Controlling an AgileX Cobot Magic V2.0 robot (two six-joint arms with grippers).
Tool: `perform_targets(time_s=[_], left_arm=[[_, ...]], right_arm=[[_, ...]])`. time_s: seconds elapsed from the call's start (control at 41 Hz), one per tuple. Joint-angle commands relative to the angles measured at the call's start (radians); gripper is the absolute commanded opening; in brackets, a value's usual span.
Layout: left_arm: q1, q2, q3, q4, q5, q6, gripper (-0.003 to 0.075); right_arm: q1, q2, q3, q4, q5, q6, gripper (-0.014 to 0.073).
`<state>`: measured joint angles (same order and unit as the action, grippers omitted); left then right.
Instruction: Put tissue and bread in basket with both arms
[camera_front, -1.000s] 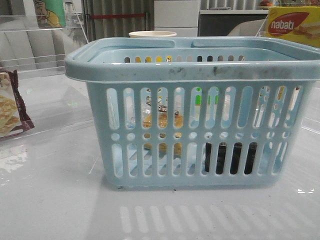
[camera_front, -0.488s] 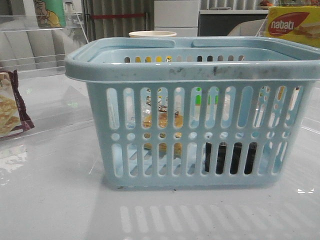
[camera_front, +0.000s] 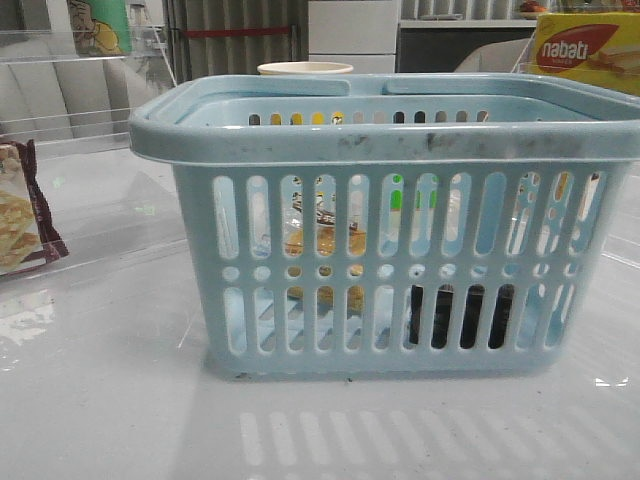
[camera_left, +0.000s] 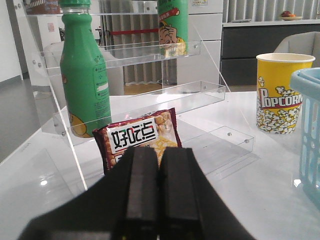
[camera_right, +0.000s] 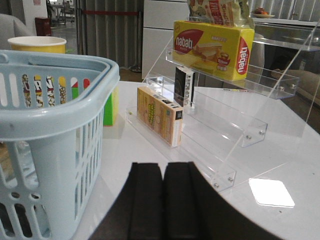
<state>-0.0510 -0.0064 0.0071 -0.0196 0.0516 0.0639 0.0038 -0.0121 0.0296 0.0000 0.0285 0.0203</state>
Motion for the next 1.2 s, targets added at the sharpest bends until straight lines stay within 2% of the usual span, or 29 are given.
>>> perform_targets(time_s=[0.0, 1.171], left_arm=[[-0.006, -0.017, -0.001, -0.002, -0.088, -0.010, 0.0097], [-0.006, -0.017, -0.001, -0.002, -0.088, -0.010, 0.0097]], right_arm=[[-0.001, -0.017, 0.000, -0.033, -0.119, 0.049, 0.0055], [-0.024, -0.017, 0.000, -0.034, -0.132, 0.049, 0.0055]])
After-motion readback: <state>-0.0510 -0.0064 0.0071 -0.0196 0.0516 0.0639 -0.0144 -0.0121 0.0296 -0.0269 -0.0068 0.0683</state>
